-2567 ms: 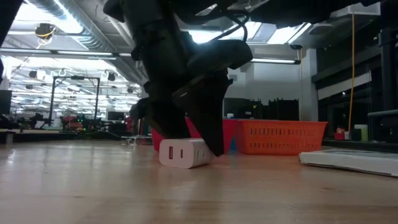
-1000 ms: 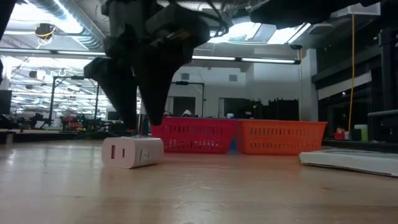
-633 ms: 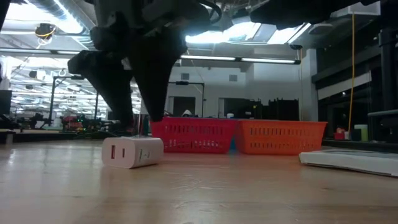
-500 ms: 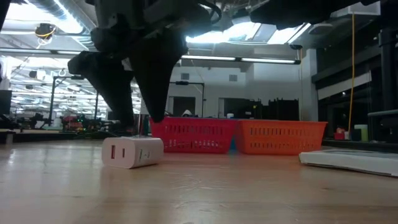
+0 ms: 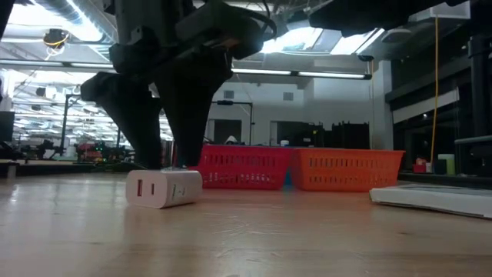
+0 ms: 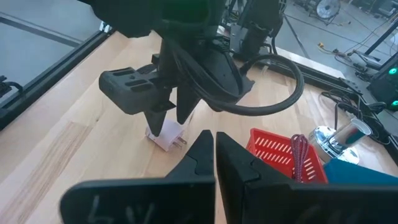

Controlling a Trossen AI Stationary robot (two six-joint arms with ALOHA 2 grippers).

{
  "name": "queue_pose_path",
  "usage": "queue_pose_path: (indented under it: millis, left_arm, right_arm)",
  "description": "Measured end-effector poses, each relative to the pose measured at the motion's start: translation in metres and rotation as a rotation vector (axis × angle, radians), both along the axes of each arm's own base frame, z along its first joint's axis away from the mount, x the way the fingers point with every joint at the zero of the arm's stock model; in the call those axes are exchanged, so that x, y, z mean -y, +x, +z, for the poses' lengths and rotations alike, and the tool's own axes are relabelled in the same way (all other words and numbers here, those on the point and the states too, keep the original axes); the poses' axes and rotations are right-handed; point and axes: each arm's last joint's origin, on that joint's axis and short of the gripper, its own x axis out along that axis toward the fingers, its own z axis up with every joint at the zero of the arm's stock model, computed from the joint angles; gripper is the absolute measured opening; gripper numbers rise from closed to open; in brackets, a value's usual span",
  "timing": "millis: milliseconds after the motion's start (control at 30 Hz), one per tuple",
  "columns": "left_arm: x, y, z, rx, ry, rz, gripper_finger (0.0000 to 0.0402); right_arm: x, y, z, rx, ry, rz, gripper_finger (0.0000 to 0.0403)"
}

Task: Pick and place items into bin
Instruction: Put the white charger adapter into the orange bin

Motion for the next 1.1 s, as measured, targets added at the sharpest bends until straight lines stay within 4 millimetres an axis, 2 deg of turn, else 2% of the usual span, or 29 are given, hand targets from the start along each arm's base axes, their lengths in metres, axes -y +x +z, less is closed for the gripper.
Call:
queue_pose_path:
  millis: [733,1100]
  left_arm:
    - [0.002,0.003,-0.019,-0.064,-0.019,-0.024,0.023]
    - [0.001,0.003,-0.019,-0.057,0.021,-0.091,0.0201]
  right_arm:
    - [0.0,0.0,0.0,0.0,0.001,0.0,0.0]
    - [0.0,0.0,0.0,0.002,0.002,0.0,0.0]
